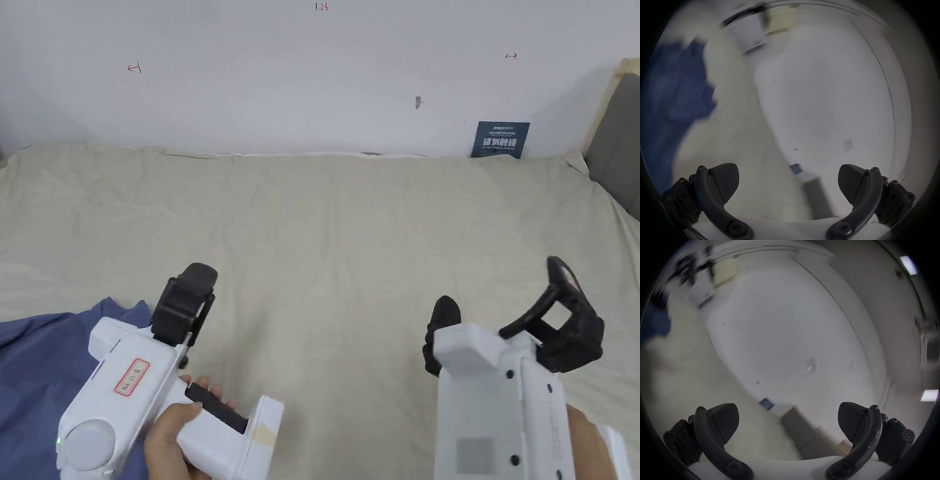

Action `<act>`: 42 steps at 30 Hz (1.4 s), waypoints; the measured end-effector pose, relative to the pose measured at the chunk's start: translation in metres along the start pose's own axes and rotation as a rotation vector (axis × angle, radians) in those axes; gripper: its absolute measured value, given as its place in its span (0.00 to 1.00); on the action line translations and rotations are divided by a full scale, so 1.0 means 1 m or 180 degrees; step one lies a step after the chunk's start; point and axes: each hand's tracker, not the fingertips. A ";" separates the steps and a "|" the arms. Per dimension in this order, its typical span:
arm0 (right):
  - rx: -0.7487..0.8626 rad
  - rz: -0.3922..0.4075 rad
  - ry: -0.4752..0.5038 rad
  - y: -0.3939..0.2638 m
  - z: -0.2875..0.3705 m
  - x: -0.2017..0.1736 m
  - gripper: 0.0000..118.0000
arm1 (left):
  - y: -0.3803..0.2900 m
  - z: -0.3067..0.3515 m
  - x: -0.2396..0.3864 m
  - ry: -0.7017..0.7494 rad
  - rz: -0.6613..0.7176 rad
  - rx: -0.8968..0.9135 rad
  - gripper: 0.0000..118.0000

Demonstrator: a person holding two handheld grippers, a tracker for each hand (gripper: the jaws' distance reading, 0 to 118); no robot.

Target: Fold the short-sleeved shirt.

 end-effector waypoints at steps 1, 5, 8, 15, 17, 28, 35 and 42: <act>-0.0138 -0.0366 0.0139 -0.002 -0.004 0.008 1.00 | -0.002 0.003 0.012 0.0037 -0.0613 0.0071 1.00; -0.0482 -0.1460 0.0518 -0.009 -0.013 0.028 1.00 | -0.021 -0.004 0.020 0.0269 -0.2637 0.0320 1.00; -0.0569 -0.1759 0.0634 -0.015 -0.016 0.030 1.00 | -0.041 -0.005 0.021 0.0344 -0.3438 0.0479 1.00; -0.0644 -0.1900 0.0703 -0.018 -0.016 0.027 1.00 | -0.052 0.000 0.018 0.0361 -0.3555 0.0529 1.00; -0.0639 -0.1891 0.0699 -0.017 -0.015 0.027 1.00 | -0.051 -0.001 0.017 0.0362 -0.3503 0.0517 1.00; -0.0648 -0.1933 0.0753 -0.017 -0.015 0.027 1.00 | -0.048 0.003 0.017 0.0352 -0.3484 0.0505 1.00; -0.0649 -0.1932 0.0778 -0.015 -0.016 0.027 1.00 | -0.047 0.003 0.017 0.0363 -0.3499 0.0502 1.00; -0.0628 -0.1915 0.0789 -0.012 -0.016 0.027 1.00 | -0.047 0.003 0.017 0.0386 -0.3496 0.0500 1.00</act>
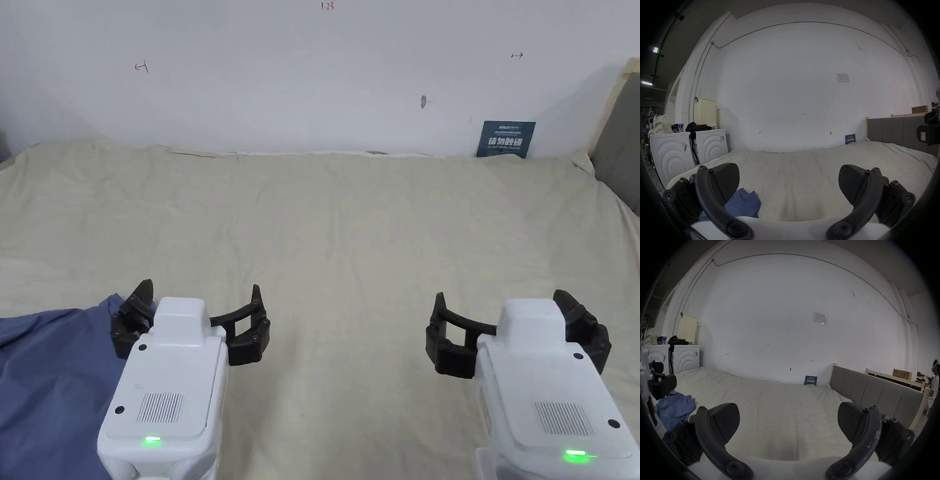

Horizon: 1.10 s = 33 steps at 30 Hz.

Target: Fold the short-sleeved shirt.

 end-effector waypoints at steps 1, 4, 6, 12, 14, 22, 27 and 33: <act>0.0002 -0.0002 0.0001 0.001 0.001 0.000 1.00 | 0.000 0.000 0.000 -0.0003 0.0012 0.0000 1.00; -0.0012 -0.0020 0.0012 0.002 0.002 0.002 0.78 | 0.002 0.003 -0.001 -0.0069 0.0076 0.0019 0.87; -0.0031 -0.0016 0.0011 0.003 0.003 0.002 0.38 | 0.003 0.004 0.001 -0.0087 0.0061 0.0018 0.42; -0.0035 -0.0047 0.0048 0.005 0.005 0.003 0.01 | 0.004 0.000 -0.002 -0.0187 0.0168 -0.0111 0.00; -0.0030 -0.0025 0.0049 0.005 0.005 0.002 0.01 | 0.002 0.000 -0.002 -0.0111 0.0159 -0.0129 0.00; 0.0008 -0.0022 0.0321 0.015 -0.009 -0.027 0.01 | -0.001 0.007 -0.045 0.0216 0.0176 -0.0160 0.00; 0.0109 -0.0026 0.0696 0.028 -0.020 -0.080 0.01 | -0.003 0.023 -0.104 0.0630 0.0188 -0.0195 0.00; 0.0190 -0.0033 0.1251 0.041 -0.025 -0.155 0.01 | -0.005 0.056 -0.181 0.1215 0.0118 -0.0267 0.00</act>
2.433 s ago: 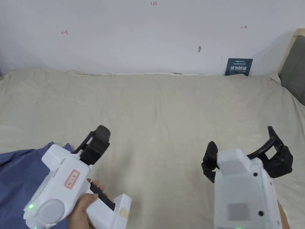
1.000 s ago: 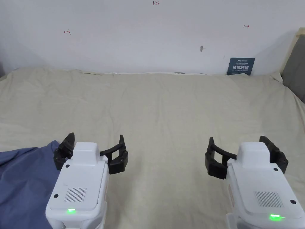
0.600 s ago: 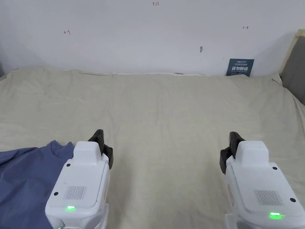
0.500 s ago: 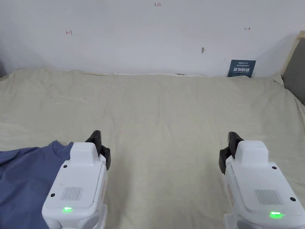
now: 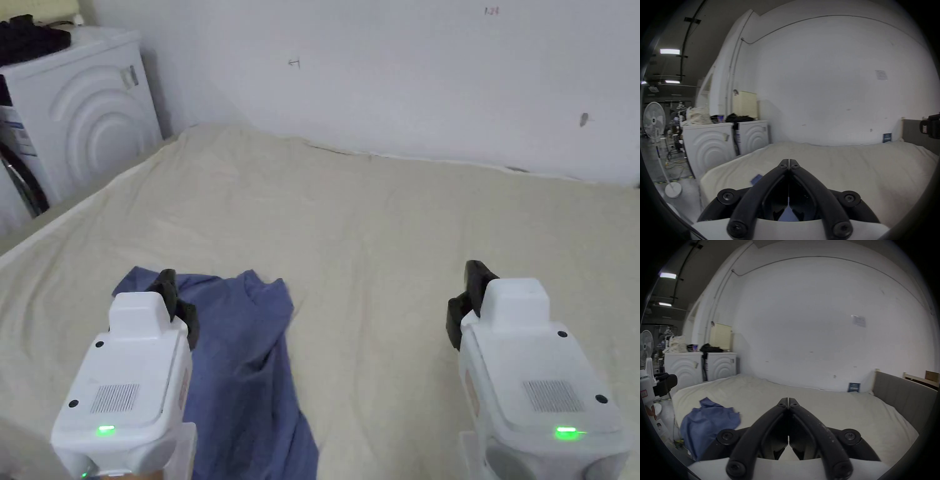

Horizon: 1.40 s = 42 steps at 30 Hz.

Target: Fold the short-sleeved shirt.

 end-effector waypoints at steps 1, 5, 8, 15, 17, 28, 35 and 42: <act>0.0012 -0.0001 0.0092 0.001 -0.004 -0.011 0.01 | -0.001 0.002 -0.014 0.0094 -0.0017 -0.0013 0.00; 0.0027 -0.0024 0.0384 0.004 -0.017 -0.050 0.01 | -0.002 0.013 -0.062 0.0413 -0.0040 -0.0076 0.00; -0.0009 -0.0045 0.0554 0.004 -0.025 -0.071 0.01 | -0.004 0.020 -0.088 0.0566 -0.0044 -0.0145 0.00; -0.0055 -0.0006 0.0688 0.002 -0.026 -0.084 0.01 | -0.012 0.012 -0.108 0.0606 0.0069 -0.0428 0.00; -0.0069 0.0012 0.0670 0.001 -0.027 -0.080 0.01 | -0.015 0.001 -0.106 0.0474 0.0194 -0.0598 0.00; -0.0238 0.0109 0.0299 -0.013 -0.036 -0.034 0.01 | -0.064 -0.128 -0.049 -0.0362 0.0595 -0.2063 0.46; -0.0416 0.0136 -0.0021 -0.029 -0.040 0.005 0.01 | -0.112 -0.185 0.005 -0.0323 0.0187 -0.2775 0.97; -0.0590 0.0106 -0.0252 -0.046 -0.037 0.038 0.01 | -0.152 -0.190 0.019 -0.0263 0.0407 -0.3070 0.45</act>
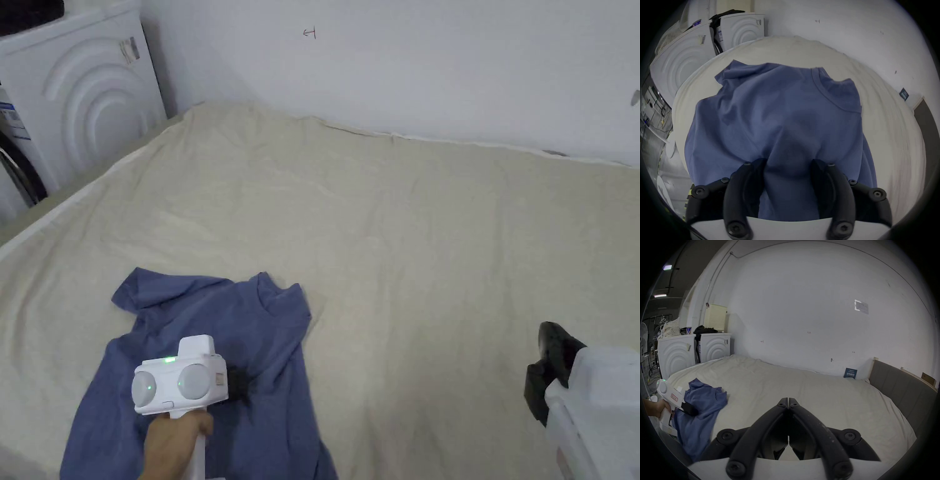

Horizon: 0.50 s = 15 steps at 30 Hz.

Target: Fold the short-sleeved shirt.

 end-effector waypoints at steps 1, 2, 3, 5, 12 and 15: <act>-0.0018 -0.0011 -0.0015 -0.001 0.000 0.004 0.01 | -0.002 0.013 0.004 0.0056 -0.0001 0.0123 0.29; -0.0027 -0.0024 -0.0031 -0.002 0.001 0.008 0.01 | -0.003 0.016 0.005 0.0002 -0.0046 0.0073 0.03; -0.0031 -0.0044 -0.0049 -0.003 0.002 0.011 0.01 | -0.003 0.017 0.005 -0.0077 -0.0081 0.0094 0.03; -0.0038 -0.0076 -0.0067 -0.004 0.004 0.016 0.01 | 0.001 0.013 0.004 -0.0062 -0.0090 0.0054 0.03; 0.0077 -0.0143 -0.0116 0.000 0.026 0.035 0.01 | 0.022 0.099 0.019 -0.0614 0.0052 0.0498 0.03; 0.0140 -0.0192 -0.0141 0.001 0.038 0.045 0.01 | 0.037 0.136 0.045 -0.0896 -0.0197 0.0725 0.03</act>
